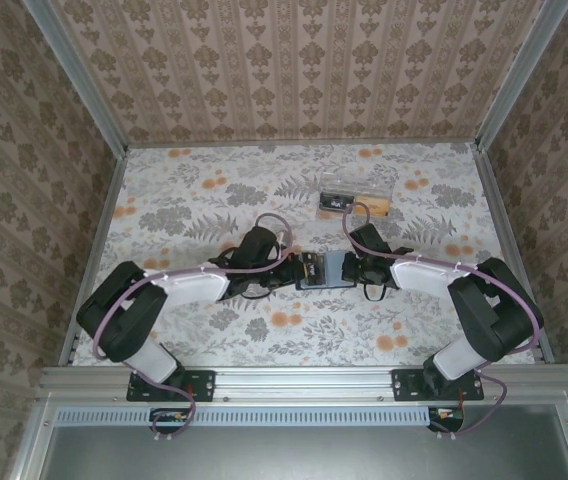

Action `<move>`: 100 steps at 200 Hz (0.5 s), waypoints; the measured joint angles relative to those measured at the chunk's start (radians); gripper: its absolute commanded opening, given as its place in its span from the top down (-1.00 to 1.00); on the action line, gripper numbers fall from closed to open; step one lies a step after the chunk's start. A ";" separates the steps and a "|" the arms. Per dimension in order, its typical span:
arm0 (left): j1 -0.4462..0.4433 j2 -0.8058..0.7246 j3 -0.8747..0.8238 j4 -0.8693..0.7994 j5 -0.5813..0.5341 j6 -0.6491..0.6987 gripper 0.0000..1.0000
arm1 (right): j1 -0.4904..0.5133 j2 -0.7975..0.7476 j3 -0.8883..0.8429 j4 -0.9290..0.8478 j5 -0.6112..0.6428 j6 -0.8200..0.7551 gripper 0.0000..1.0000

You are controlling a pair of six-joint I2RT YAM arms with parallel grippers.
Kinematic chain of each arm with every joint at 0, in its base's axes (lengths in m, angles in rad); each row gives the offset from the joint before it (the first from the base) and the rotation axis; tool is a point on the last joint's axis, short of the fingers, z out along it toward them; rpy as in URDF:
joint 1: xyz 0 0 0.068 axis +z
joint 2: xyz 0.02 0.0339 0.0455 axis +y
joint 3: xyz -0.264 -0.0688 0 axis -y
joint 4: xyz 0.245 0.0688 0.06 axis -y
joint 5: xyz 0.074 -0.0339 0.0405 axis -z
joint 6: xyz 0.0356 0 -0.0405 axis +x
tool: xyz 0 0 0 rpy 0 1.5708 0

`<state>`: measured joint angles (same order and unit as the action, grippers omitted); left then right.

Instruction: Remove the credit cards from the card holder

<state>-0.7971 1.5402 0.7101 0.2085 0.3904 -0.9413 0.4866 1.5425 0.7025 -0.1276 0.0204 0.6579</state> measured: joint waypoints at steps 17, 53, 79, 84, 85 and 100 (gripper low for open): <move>0.000 -0.053 0.012 -0.078 -0.017 0.035 0.89 | 0.000 -0.008 -0.004 -0.003 -0.002 -0.001 0.69; 0.000 -0.113 0.129 -0.300 -0.090 0.185 1.00 | 0.000 -0.123 -0.024 -0.055 -0.005 -0.026 0.52; -0.004 -0.117 0.248 -0.452 -0.183 0.337 1.00 | -0.002 -0.303 -0.025 -0.079 0.003 -0.060 0.34; -0.006 -0.117 0.268 -0.475 -0.206 0.364 1.00 | -0.003 -0.340 -0.025 -0.082 0.006 -0.070 0.32; -0.007 -0.117 0.270 -0.477 -0.210 0.369 1.00 | -0.003 -0.346 -0.025 -0.082 0.007 -0.070 0.32; -0.023 -0.117 0.324 -0.533 -0.294 0.469 1.00 | -0.005 -0.462 -0.035 -0.085 0.026 -0.088 0.25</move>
<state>-0.8204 1.4235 1.0340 -0.3248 0.0963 -0.4721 0.4820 1.0801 0.6674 -0.2127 0.0460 0.5697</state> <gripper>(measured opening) 0.051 0.355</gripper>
